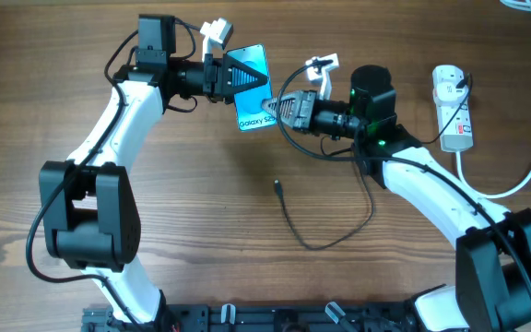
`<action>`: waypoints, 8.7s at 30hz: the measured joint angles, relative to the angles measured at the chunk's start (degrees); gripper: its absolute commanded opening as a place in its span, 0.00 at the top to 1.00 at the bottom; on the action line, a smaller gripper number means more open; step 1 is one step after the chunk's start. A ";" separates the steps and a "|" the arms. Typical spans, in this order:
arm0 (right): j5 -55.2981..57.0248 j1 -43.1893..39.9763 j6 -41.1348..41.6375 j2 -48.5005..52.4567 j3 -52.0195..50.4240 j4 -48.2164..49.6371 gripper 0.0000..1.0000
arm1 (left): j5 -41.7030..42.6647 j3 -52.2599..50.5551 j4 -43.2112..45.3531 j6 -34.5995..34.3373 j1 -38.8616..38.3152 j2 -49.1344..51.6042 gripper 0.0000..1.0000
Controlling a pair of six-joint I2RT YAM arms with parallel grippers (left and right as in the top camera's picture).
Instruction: Plug charger to phone and switch on socket
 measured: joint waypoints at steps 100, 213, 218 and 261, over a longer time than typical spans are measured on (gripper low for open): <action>28.09 -10.58 -10.62 2.34 -2.84 -28.63 0.00 | -22.88 0.81 -73.09 -18.93 -25.09 -1.42 0.96; 0.09 14.19 -32.00 -8.31 -23.10 3.69 0.96 | -31.23 -6.40 -12.57 4.72 2.64 2.86 0.96; 4.11 14.21 -20.48 -7.98 -32.74 18.67 0.96 | -21.77 -11.76 -3.52 2.78 2.62 2.95 0.96; 17.51 14.21 -15.32 -7.98 -22.21 2.21 0.96 | -23.17 -11.85 1.51 -1.90 -2.16 2.95 0.96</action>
